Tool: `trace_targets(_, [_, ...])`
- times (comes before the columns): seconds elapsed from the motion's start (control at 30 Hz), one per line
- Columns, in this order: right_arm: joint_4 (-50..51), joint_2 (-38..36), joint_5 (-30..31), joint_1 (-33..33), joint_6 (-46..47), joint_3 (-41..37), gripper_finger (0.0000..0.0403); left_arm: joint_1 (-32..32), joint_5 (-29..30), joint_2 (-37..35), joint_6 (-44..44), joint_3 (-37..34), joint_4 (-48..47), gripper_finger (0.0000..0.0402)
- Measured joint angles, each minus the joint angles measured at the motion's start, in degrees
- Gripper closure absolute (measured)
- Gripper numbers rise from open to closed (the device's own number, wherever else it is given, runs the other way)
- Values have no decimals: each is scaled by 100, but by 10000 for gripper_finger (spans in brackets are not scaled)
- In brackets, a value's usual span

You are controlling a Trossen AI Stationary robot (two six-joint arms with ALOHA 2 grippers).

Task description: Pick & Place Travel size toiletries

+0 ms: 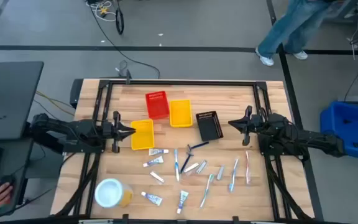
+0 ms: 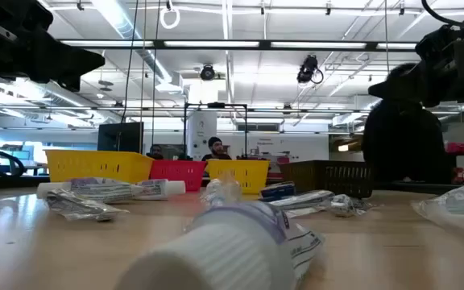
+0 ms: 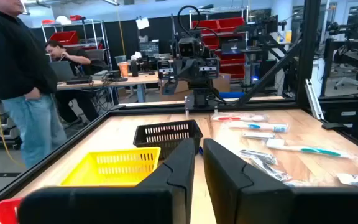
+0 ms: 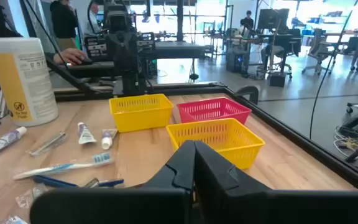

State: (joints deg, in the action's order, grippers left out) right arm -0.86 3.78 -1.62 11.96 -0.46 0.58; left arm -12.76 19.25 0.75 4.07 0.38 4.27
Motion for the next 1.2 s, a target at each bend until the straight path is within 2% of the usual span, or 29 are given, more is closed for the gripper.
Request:
trace_targets(0.3, [-2,0,1,1,0,-2,390,0,2,-2,26,-2,-2,358])
trace_targets(0.7, [-102,1,1,0,-1,0,390,-1,2,-1,852,-2,58,358])
trace_targets(0.93, [-245,1,-12,-1,111,0,390,-2,2,-1,509,-2,401,358])
trace_targets(1.2, [-677,1,18,6,37,0,390,-2,-10,0,669,-2,840,358])
